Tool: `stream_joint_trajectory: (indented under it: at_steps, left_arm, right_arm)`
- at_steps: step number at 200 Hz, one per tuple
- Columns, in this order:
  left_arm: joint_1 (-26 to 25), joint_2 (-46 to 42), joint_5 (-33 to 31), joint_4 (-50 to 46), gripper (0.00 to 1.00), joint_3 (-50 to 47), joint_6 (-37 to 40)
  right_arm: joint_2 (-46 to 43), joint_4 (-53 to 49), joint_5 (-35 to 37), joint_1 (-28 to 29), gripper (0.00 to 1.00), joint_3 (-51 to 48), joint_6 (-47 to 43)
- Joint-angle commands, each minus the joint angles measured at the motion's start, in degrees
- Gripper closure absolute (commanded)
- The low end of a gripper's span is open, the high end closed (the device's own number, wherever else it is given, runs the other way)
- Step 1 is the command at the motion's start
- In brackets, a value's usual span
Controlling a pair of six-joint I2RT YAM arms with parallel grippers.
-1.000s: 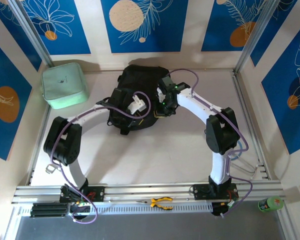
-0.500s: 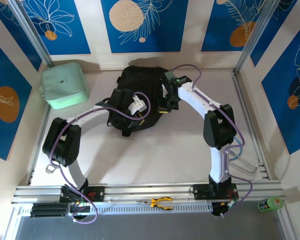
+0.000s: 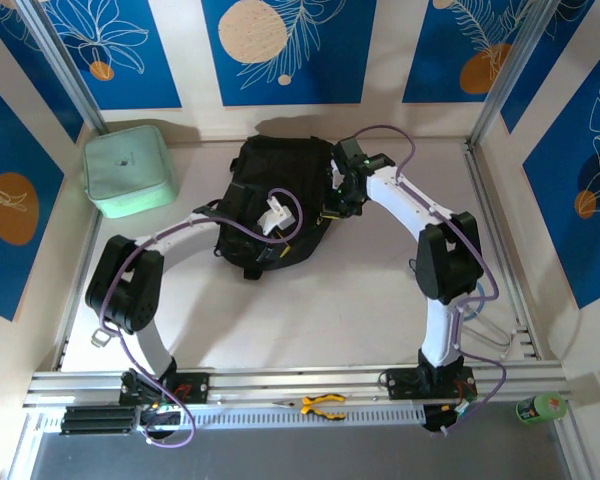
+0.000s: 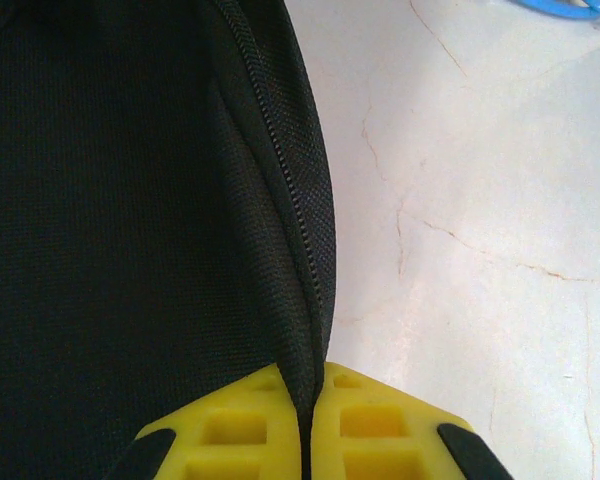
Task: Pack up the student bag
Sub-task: Zip the student bag at the top-center of the table.
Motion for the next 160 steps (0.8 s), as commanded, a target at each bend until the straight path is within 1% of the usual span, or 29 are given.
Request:
stream_joint_trajectory:
  at_steps: [1, 17, 30, 34, 55, 71, 93, 105, 121, 135, 160]
  left_arm:
    - [-1.52, 0.23, 4.95, -3.42, 0.92, -0.85, -0.36]
    - [-1.59, 0.49, 5.08, -3.40, 0.92, -0.85, -0.49]
    - [-1.63, 0.59, 5.26, -3.40, 0.92, -0.85, -0.53]
    - [-1.63, 0.71, 5.26, -3.38, 0.92, -0.83, -0.56]
    - [-1.77, 0.79, 5.32, -3.40, 0.92, -0.76, -0.66]
    - [-1.83, 0.76, 5.34, -3.68, 0.92, -0.85, -0.49]
    - [-1.94, 0.44, 5.21, -3.65, 0.92, -1.29, -0.74]
    - [-1.99, 0.47, 5.00, -3.65, 0.92, -1.47, -1.00]
    - [-2.13, 0.58, 4.90, -3.61, 0.92, -1.51, -1.33]
    - [-2.36, 0.83, 4.90, -3.49, 0.92, -1.64, -1.53]
    - [-3.21, 2.20, 3.89, -3.62, 0.92, -1.43, -2.15]
  right_arm:
    - [-6.16, 8.99, -0.70, -0.60, 0.95, -4.71, 2.04]
    - [-8.89, 13.08, -1.38, -0.89, 0.91, -8.37, 3.64]
    - [-9.51, 14.19, -2.29, -1.24, 0.88, -9.41, 4.82]
    - [-9.41, 14.25, -2.56, -1.37, 0.89, -9.61, 4.94]
    - [-8.55, 14.17, -2.21, -1.27, 1.00, -9.41, 4.97]
    - [-7.82, 13.20, 0.66, -1.30, 1.00, -8.98, 5.50]
    - [-7.42, 13.01, 1.81, -1.36, 1.00, -8.65, 5.60]
    - [-7.38, 12.88, 1.27, -1.50, 1.00, -8.54, 5.61]
    - [-7.10, 11.96, -1.67, -1.33, 1.00, -7.87, 4.68]
    - [-6.16, 9.41, -1.52, -0.59, 0.89, -6.72, 4.17]
    - [-3.74, 4.88, 2.72, 1.76, 0.78, -5.38, 3.24]
